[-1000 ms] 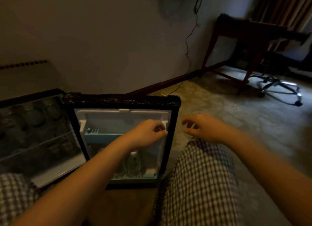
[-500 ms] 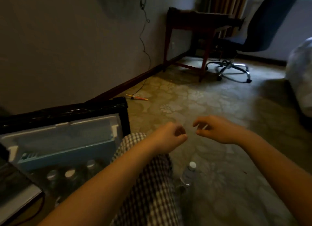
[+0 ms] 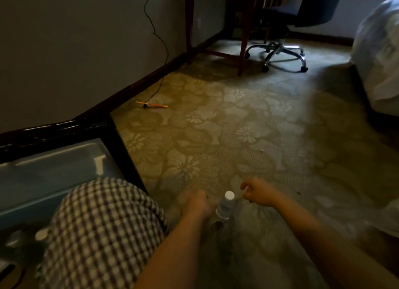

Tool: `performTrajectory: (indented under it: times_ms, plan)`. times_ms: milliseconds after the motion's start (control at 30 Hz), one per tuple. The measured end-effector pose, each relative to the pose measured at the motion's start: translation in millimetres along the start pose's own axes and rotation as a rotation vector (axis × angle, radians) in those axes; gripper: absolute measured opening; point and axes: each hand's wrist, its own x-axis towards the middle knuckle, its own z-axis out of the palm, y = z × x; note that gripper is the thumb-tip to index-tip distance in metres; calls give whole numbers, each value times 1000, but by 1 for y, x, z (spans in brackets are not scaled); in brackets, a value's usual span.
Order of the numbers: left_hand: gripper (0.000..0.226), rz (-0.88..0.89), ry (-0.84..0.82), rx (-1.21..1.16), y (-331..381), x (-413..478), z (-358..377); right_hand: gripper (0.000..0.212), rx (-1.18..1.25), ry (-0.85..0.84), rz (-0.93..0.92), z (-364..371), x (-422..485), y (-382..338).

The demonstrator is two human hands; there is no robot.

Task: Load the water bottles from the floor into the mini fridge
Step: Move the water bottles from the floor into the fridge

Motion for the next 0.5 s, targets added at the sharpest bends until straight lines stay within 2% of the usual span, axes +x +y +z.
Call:
performTrajectory:
  times_ms: [67, 167, 267, 500]
  plan:
    - [23, -23, -27, -87, -9, 6, 12, 37, 0, 13, 48, 20, 19, 6]
    - [38, -35, -83, -143, -18, 10, 26, 44, 17, 29, 96, 52, 43, 7]
    - [44, -30, -129, -128, -26, 11, 35, 51, 39, 34, 135, 79, 61, 6]
    - [49, -24, -130, -130, -29, 13, 40, 43, -17, 151, 154, 100, 70, 13]
